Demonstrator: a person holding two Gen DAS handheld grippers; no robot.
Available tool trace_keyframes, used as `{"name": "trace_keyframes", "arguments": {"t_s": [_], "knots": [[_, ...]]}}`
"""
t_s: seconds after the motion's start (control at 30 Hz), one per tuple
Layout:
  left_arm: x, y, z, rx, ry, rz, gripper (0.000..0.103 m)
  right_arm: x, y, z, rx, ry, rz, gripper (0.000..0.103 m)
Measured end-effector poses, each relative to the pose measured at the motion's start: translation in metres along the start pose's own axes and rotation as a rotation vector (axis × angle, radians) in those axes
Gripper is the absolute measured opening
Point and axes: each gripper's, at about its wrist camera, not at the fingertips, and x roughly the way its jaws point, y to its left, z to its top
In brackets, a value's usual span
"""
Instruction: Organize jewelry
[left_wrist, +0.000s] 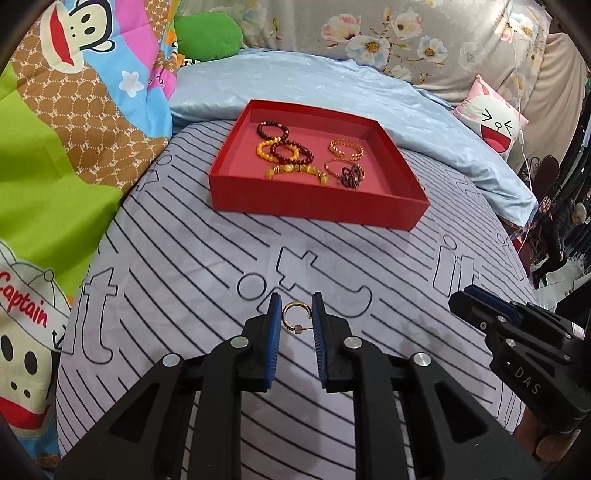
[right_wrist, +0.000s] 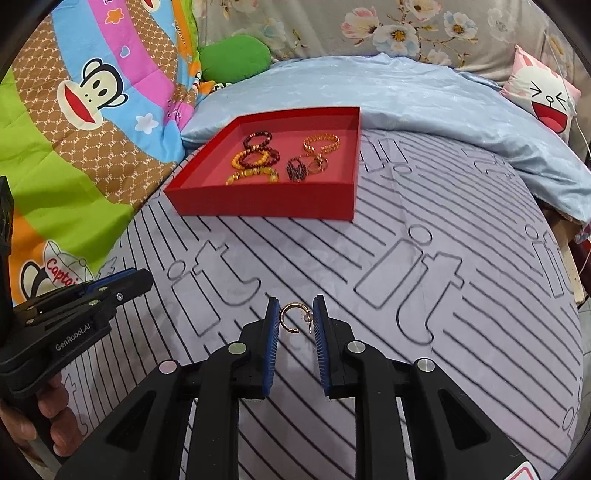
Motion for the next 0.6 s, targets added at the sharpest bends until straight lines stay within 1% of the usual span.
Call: {"name": "trace_keyframes", "arguments": {"t_s": [0.1, 0.4, 0.6], "knots": [[0.003, -0.002, 0.015, 0.003, -0.011, 0.0, 0.016, 0.002, 0.002, 0.019, -0.002, -0.024, 0.015, 0.018], [0.019, -0.01, 0.069, 0.024, -0.058, 0.008, 0.016, 0.015, 0.011, 0.078, -0.047, -0.101, 0.011, 0.018], [0.039, -0.015, 0.108, 0.048, -0.081, 0.021, 0.016, 0.036, 0.008, 0.121, -0.044, -0.132, 0.01, 0.018]]}}
